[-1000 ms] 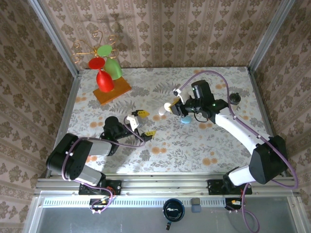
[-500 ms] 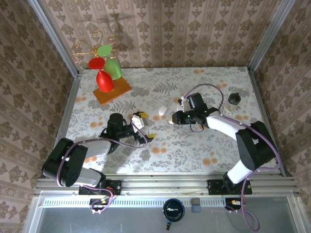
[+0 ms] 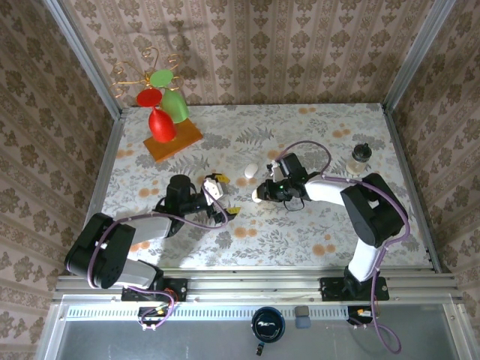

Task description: Insert the wireless bluetooth earbuds into the charging case

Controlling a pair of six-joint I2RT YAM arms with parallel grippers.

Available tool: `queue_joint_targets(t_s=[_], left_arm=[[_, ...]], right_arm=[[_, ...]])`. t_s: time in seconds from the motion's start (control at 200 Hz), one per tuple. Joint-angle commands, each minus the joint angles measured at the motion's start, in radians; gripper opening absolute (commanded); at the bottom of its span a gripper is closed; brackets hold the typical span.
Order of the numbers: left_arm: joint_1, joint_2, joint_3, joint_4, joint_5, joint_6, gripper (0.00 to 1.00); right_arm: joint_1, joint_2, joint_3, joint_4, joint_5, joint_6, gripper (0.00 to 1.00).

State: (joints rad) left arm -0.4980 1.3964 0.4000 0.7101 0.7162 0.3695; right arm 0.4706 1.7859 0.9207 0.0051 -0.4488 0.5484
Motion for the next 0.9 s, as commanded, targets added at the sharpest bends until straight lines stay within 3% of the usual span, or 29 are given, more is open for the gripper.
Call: queue_joint_targets(t_s=[0.0, 0.16, 0.305, 0.465, 0.56, 0.68, 0.725, 0.895], left_arm=[[-0.007, -0.020, 0.023, -0.037, -0.004, 0.032, 1.00], [-0.001, -0.058, 0.034, -0.087, -0.065, -0.019, 1.00], [0.009, -0.145, 0.034, -0.144, -0.298, -0.058, 1.00], [0.035, -0.265, 0.028, -0.170, -0.465, -0.092, 1.00], [0.035, -0.336, 0.042, -0.247, -0.597, -0.071, 1.00], [0.096, -0.397, 0.020, -0.300, -0.764, -0.048, 1.00], [0.126, -0.418, 0.004, -0.305, -0.799, -0.059, 1.00], [0.279, -0.411, -0.109, -0.166, -0.837, -0.152, 1.00]], right_arm=[[0.002, 0.002, 0.018, 0.010, 0.034, -0.001, 0.34], [-0.009, -0.079, 0.030, -0.038, 0.117, -0.067, 0.53], [-0.039, -0.171, 0.038, -0.061, 0.189, -0.136, 0.70], [-0.068, -0.281, 0.041, -0.082, 0.342, -0.256, 0.89], [-0.101, -0.351, 0.012, -0.033, 0.435, -0.311, 0.91], [-0.144, -0.446, -0.061, 0.054, 0.558, -0.406, 0.93], [-0.164, -0.472, -0.096, 0.092, 0.605, -0.431, 0.98], [-0.242, -0.515, -0.210, 0.198, 0.714, -0.492, 1.00]])
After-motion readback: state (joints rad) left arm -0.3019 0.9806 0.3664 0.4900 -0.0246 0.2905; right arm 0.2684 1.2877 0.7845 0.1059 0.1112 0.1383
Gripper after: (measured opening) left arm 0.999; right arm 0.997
